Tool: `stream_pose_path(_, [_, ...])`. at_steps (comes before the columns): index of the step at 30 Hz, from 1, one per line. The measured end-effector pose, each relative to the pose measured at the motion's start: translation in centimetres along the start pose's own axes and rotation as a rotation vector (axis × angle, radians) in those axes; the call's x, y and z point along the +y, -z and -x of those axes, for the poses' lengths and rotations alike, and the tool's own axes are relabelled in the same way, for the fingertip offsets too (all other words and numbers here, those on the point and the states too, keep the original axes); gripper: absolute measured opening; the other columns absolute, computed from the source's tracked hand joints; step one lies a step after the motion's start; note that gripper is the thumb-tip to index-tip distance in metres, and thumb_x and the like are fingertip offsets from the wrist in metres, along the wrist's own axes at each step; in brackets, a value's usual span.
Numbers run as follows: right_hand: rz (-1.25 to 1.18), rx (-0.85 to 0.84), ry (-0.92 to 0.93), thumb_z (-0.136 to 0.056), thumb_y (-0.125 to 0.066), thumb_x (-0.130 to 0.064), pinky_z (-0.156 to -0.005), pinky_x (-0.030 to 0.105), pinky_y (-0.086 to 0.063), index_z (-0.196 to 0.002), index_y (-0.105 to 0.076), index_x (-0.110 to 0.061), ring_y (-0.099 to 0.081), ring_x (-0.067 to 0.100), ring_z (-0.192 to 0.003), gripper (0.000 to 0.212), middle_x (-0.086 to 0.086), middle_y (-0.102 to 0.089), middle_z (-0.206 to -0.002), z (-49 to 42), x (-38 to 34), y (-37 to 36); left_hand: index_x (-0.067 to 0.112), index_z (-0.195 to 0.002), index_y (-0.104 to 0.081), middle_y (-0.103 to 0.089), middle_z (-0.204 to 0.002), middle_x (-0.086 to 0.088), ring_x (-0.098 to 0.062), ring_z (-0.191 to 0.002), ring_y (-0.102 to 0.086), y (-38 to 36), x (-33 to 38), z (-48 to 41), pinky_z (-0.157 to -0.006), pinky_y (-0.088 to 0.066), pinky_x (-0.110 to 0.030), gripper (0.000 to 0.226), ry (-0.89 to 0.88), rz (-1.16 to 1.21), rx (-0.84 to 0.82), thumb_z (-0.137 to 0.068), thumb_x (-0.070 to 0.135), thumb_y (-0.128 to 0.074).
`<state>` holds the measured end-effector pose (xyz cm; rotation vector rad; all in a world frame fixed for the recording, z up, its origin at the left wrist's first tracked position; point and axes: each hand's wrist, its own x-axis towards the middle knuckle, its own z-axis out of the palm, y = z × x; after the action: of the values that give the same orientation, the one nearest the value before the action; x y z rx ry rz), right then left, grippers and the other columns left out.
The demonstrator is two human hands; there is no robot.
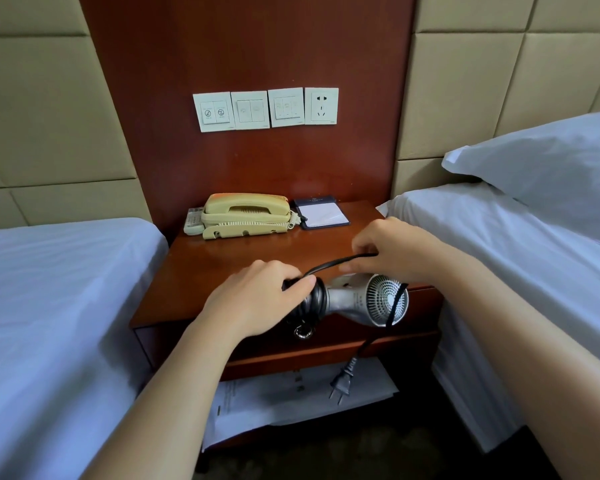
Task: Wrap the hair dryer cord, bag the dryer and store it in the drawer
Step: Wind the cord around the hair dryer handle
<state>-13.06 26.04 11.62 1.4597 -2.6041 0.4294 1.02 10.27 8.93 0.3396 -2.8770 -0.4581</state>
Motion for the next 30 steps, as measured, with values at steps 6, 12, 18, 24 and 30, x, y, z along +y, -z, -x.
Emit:
stream_pose_path(6, [0.201,0.017,0.007,-0.089,-0.051,-0.047,-0.058,0.029,-0.036,-0.073,-0.06,-0.016,-0.058,0.026,-0.079,0.035,-0.001,-0.058,-0.073,0.1,0.7,-1.0,0.03,-0.119,-0.061,-0.069,-0.094,0.002,-0.02,-0.077,-0.061,0.4,-0.3,0.1,-0.066,-0.047,-0.031,0.046,0.004,-0.23,0.101,-0.095,0.054,-0.029])
stream_pose_path(12, [0.313,0.089,0.032,-0.093,-0.045,-0.045,-0.063,0.029,-0.035,-0.076,-0.056,-0.025,-0.062,0.029,-0.092,0.029,0.002,-0.066,-0.092,0.1,0.9,-1.1,0.028,-0.117,-0.06,-0.07,-0.096,0.001,-0.024,-0.085,-0.065,0.4,-0.6,0.3,-0.073,-0.052,-0.035,0.048,0.007,-0.257,0.128,-0.096,0.054,-0.027])
stream_pose_path(18, [0.415,0.125,0.116,-0.095,-0.041,-0.042,-0.081,0.031,-0.031,-0.088,-0.061,-0.02,-0.061,0.026,-0.098,0.031,0.003,-0.069,-0.097,-0.1,2.0,-2.0,0.029,-0.104,-0.063,-0.065,-0.078,0.004,-0.016,-0.066,-0.057,0.7,-1.0,0.3,-0.061,-0.046,-0.031,0.043,0.011,-0.21,0.122,-0.096,0.051,-0.028])
stream_pose_path(24, [0.121,0.081,0.095,-0.091,-0.052,-0.042,-0.059,0.03,-0.034,-0.067,-0.05,-0.018,-0.05,0.014,-0.063,0.034,-0.005,-0.05,-0.065,0.0,3.4,-1.7,0.019,-0.056,-0.032,-0.037,-0.051,0.004,-0.018,-0.048,-0.043,1.0,-2.9,0.6,-0.053,-0.033,-0.032,0.049,0.021,-0.005,0.071,-0.096,0.047,-0.031])
stream_pose_path(30, [-0.402,0.006,0.138,-0.09,-0.057,-0.027,-0.046,0.015,-0.024,-0.053,-0.038,-0.016,-0.029,0.004,-0.046,0.043,-0.009,-0.026,-0.053,0.0,3.6,-1.3,0.016,-0.057,-0.027,-0.034,-0.048,-0.002,-0.015,-0.04,-0.049,0.8,-5.1,0.9,-0.053,-0.043,-0.034,0.046,0.016,0.276,0.004,-0.097,0.038,-0.037])
